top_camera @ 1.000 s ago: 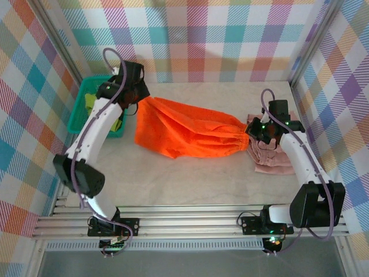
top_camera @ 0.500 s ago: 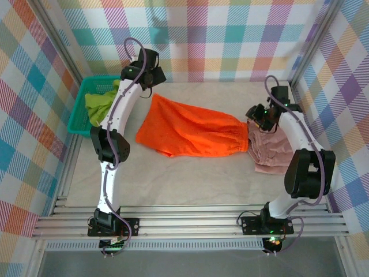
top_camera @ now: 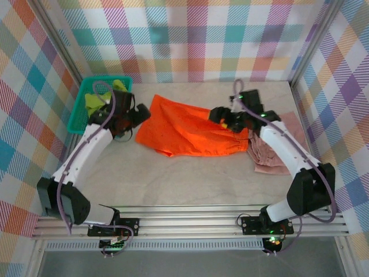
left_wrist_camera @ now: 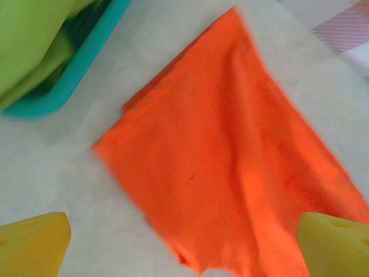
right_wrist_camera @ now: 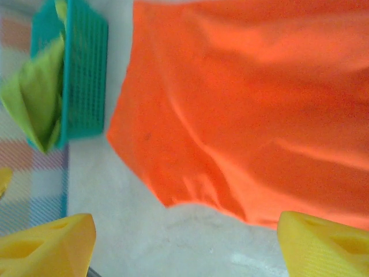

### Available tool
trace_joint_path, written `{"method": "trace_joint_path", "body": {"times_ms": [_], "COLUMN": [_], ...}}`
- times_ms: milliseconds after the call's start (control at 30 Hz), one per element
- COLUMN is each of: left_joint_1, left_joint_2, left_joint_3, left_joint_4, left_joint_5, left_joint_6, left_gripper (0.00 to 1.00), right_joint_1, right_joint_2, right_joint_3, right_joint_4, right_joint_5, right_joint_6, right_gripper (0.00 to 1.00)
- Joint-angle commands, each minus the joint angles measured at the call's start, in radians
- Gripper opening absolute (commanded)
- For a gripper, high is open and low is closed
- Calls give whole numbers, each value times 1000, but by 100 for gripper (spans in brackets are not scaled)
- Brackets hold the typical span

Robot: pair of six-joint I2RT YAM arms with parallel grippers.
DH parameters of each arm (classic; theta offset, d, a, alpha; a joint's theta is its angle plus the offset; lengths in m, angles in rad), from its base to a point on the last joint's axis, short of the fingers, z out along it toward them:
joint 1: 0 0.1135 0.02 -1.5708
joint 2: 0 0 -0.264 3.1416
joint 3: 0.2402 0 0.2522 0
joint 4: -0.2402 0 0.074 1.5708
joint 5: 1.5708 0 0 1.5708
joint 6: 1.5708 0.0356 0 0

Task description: Fold and stack the shorts

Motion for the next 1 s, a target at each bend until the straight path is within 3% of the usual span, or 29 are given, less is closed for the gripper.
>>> {"method": "trace_joint_path", "body": {"times_ms": [0, 167, 400, 667, 967], "left_joint_1": [18, 273, 515, 551, 554], "left_joint_2": [-87, -227, -300, -317, -317], "left_joint_3": [-158, -261, -253, -282, -295], "left_joint_4": [101, 95, 13, 9, 10], "left_joint_5": [-16, 140, 230, 256, 256], "left_joint_6": [-116, -172, -100, -82, -60], "left_gripper": [100, 100, 100, 100, 100], "right_joint_1": [160, 391, 517, 564, 578], "right_joint_2": [51, 228, 616, 901, 1032], "right_joint_3": [21, 158, 589, 910, 1035], "right_joint_4": [16, 30, -128, -242, -285], "right_joint_5": [138, 397, 519, 555, 549], "right_joint_6": [-191, -439, -489, -481, -469], "right_gripper": [82, 78, 69, 59, 57]}}
